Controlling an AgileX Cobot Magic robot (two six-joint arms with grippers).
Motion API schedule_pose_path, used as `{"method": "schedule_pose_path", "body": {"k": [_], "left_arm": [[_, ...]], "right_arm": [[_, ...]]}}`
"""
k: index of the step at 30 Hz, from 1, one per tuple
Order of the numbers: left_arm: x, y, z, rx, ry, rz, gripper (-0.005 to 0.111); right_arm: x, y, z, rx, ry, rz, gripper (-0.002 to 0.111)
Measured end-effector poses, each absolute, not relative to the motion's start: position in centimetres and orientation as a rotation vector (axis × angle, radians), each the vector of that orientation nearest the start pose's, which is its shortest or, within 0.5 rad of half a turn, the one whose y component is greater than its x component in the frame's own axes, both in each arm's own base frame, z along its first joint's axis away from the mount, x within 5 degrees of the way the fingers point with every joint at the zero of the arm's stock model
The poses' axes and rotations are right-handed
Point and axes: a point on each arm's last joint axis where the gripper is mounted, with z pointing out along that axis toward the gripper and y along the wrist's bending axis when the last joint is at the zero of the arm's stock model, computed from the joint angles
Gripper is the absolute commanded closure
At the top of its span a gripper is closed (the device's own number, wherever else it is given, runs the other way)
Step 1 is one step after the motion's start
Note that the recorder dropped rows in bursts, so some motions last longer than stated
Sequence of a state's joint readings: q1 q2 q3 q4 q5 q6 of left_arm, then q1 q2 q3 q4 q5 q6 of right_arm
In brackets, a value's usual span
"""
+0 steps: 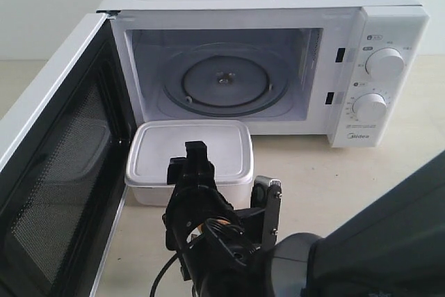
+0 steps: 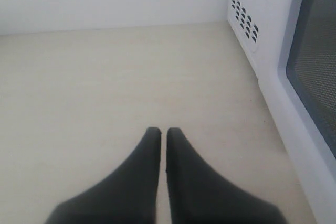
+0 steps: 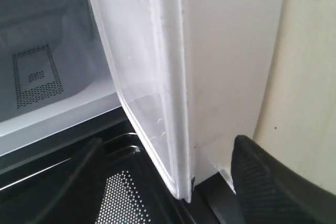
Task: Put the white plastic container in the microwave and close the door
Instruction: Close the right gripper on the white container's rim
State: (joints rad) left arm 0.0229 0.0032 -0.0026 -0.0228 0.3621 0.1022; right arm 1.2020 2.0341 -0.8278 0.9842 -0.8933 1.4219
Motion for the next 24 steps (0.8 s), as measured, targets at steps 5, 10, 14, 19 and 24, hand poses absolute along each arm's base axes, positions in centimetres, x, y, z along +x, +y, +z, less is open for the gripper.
{"method": "schedule_pose_path", "body": {"k": [5,10,14,19,24], "left_arm": [[5.3,0.0,18.1,0.059,1.846,0.065,0.102],[5.3,0.0,18.1,0.059,1.846,0.065,0.102],[5.3,0.0,18.1,0.059,1.846,0.065,0.102],[5.3,0.0,18.1,0.059,1.846,0.065,0.102],[5.3,0.0,18.1,0.059,1.846,0.065,0.102]], "right_arm": [[18.4,30.2,10.7,1.468,1.726,1.338,0.062],[19.0,29.9,10.7,1.448,1.724,1.325,0.062],[19.2,29.8,10.7,1.451,1.725,1.323,0.062],[19.4,29.7,10.5,1.471,1.744,1.309,0.062],[19.5,29.6,10.5,1.472,1.742,1.312,0.064]]}}
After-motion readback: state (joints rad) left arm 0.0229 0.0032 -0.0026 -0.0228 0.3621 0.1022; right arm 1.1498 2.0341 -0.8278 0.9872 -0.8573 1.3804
